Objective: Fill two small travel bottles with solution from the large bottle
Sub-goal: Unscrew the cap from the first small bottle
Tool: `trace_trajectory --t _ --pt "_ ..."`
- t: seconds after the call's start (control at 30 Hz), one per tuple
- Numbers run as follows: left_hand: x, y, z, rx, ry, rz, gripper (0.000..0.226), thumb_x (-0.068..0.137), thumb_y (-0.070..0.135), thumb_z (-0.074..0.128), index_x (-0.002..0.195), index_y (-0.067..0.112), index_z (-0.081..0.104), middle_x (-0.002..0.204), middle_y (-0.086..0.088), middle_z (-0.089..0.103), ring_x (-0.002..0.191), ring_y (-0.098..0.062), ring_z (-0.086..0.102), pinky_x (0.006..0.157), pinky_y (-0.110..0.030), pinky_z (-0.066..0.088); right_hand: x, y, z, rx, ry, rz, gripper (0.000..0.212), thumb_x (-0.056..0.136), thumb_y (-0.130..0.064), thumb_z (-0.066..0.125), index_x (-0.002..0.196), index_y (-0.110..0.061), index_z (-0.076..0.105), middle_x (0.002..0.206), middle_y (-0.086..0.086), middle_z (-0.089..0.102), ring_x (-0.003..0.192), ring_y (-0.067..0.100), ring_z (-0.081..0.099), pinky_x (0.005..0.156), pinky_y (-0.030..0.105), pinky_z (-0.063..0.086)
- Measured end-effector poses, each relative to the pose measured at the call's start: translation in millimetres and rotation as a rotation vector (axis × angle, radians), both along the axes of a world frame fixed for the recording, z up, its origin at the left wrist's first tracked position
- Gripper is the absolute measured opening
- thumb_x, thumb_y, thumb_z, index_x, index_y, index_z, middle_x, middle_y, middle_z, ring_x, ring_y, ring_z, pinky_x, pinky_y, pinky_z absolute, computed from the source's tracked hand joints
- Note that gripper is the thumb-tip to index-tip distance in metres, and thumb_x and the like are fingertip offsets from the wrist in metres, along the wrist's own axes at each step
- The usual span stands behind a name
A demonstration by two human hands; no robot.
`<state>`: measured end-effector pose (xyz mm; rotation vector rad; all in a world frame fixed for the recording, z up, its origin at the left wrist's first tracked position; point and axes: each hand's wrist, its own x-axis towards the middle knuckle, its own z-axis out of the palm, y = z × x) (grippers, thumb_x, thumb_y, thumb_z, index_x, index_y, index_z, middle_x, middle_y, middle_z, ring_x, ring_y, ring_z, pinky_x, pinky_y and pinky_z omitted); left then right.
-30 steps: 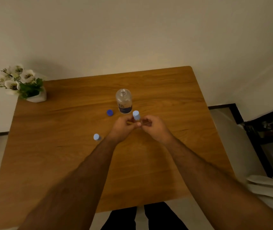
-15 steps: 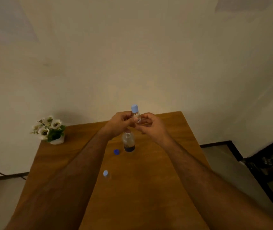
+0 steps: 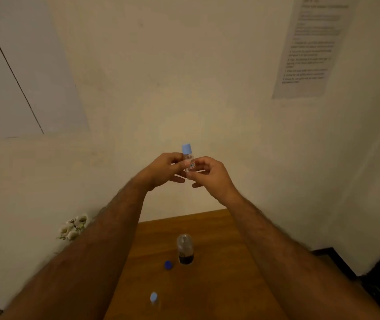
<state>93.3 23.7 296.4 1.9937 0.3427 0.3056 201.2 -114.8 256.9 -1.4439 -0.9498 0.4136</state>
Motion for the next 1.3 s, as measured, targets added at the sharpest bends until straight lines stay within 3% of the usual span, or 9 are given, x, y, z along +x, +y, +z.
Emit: trace_trajectory --t 0.37,0.53,0.73,0.93,1.1,1.3 --pt "1 13 107 0.243 -0.123 0.045 0.018 0.095 0.03 0.058 0.109 0.023 0.066 0.1 -0.002 0.066 0.085 -0.011 0.061 0.065 -0.019 0.055 7 22 95 0.148 -0.073 -0.015 0.03 0.082 -0.008 0.074 0.111 -0.009 0.065 0.095 0.008 0.073 0.085 0.021 0.072 0.069 0.037 0.061" --pt "-2 20 161 0.287 -0.215 0.102 0.041 0.092 0.019 0.063 0.133 0.012 0.056 0.115 -0.004 0.066 0.099 -0.016 0.065 0.071 -0.025 0.058 13 26 131 0.198 -0.078 -0.015 0.033 0.082 -0.008 0.075 0.113 -0.008 0.064 0.1 0.011 0.072 0.088 0.024 0.071 0.069 0.034 0.06" --pt "-4 18 215 0.267 -0.303 0.079 0.042 0.095 0.012 0.059 0.135 0.009 0.051 0.122 -0.004 0.064 0.106 -0.015 0.066 0.077 -0.029 0.06 16 29 154 0.187 -0.085 -0.014 0.038 0.082 -0.015 0.076 0.117 -0.01 0.061 0.107 0.009 0.069 0.089 0.022 0.071 0.073 0.035 0.061" --pt "5 11 229 0.328 -0.224 0.006 0.033 0.097 0.01 0.053 0.13 0.01 0.056 0.119 -0.001 0.067 0.103 -0.012 0.066 0.075 -0.023 0.058 11 30 159 0.221 -0.069 -0.021 0.037 0.079 -0.017 0.079 0.111 -0.014 0.062 0.104 0.008 0.069 0.087 0.022 0.07 0.071 0.034 0.061" --pt "9 10 229 0.297 -0.246 0.002 0.031 0.097 0.009 0.054 0.128 0.009 0.058 0.116 -0.003 0.069 0.099 -0.011 0.069 0.074 -0.02 0.056 6 30 163 0.251 -0.084 -0.015 0.027 0.08 -0.017 0.078 0.102 -0.024 0.063 0.095 -0.001 0.071 0.082 0.018 0.07 0.067 0.026 0.059" --pt "10 9 230 0.319 -0.272 0.032 0.028 0.095 0.01 0.056 0.123 0.008 0.061 0.11 -0.003 0.07 0.096 -0.012 0.07 0.075 -0.021 0.057 5 28 166 0.258 -0.116 -0.021 0.023 0.081 -0.017 0.077 0.099 -0.025 0.065 0.098 0.001 0.072 0.083 0.017 0.071 0.067 0.025 0.058"
